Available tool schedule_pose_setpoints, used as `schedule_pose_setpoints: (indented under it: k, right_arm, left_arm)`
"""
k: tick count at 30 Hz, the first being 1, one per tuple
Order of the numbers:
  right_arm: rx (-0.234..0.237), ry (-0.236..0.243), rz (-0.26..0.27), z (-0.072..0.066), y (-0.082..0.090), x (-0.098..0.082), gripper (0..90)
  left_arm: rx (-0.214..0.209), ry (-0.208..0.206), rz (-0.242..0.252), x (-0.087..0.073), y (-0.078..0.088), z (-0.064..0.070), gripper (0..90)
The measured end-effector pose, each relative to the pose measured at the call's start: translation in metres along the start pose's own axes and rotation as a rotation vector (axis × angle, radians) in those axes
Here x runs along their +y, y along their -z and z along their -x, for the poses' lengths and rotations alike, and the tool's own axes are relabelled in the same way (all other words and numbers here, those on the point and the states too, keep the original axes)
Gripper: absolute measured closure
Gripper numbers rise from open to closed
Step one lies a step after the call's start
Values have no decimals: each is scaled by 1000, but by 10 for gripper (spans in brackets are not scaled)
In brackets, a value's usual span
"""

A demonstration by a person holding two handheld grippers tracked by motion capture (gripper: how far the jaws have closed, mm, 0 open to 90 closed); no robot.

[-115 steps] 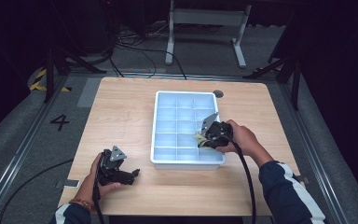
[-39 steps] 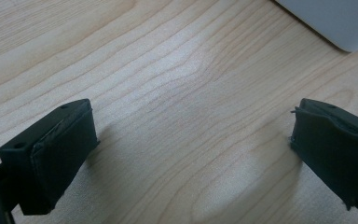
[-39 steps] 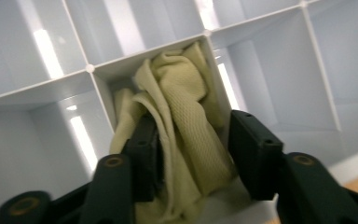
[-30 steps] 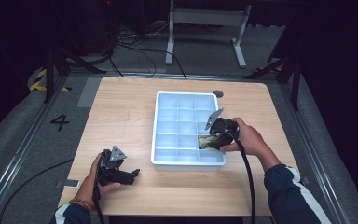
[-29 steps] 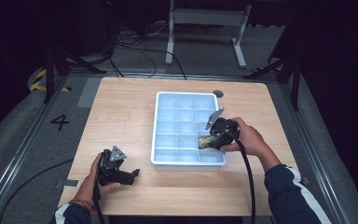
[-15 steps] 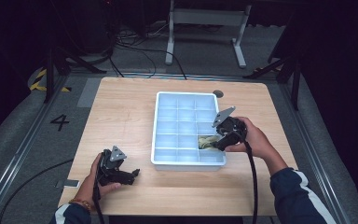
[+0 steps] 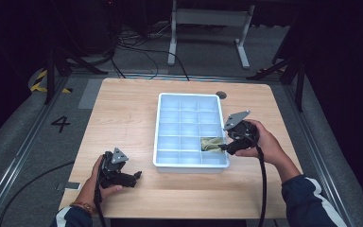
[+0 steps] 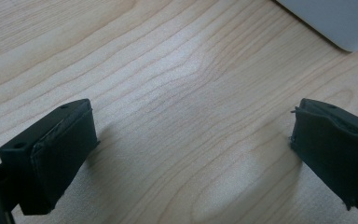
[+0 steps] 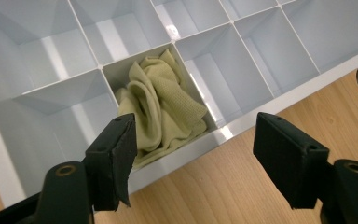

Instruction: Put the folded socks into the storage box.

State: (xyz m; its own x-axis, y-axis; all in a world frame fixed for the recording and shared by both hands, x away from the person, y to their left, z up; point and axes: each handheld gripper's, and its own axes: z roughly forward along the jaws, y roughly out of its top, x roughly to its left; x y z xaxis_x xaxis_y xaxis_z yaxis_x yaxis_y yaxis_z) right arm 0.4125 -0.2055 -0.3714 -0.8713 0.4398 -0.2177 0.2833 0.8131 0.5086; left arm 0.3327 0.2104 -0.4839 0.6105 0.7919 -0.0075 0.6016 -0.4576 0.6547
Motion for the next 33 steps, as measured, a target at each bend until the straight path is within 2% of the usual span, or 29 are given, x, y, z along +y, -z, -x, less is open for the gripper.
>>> schedule_pose_setpoints:
  k: [6, 9, 15, 21, 33]
  right_arm:
    - [2, 6, -11, -2, 5, -15, 311]
    - [-21, 3, -24, -3, 7, -23, 307]
    - [-19, -4, -8, -7, 12, -38, 307]
    - [-37, -2, -3, -10, 16, -51, 303]
    - [-45, -40, 3, -15, 11, -81, 307]
  left_arm:
    - [0, -3, -1, 0, 0, 0, 4]
    - [0, -1, 0, 0, 0, 0, 4]
    - [0, -1, 0, 0, 0, 0, 4]
    - [1, 1, -1, 0, 0, 0, 4]
    - [2, 5, -1, 0, 0, 0, 4]
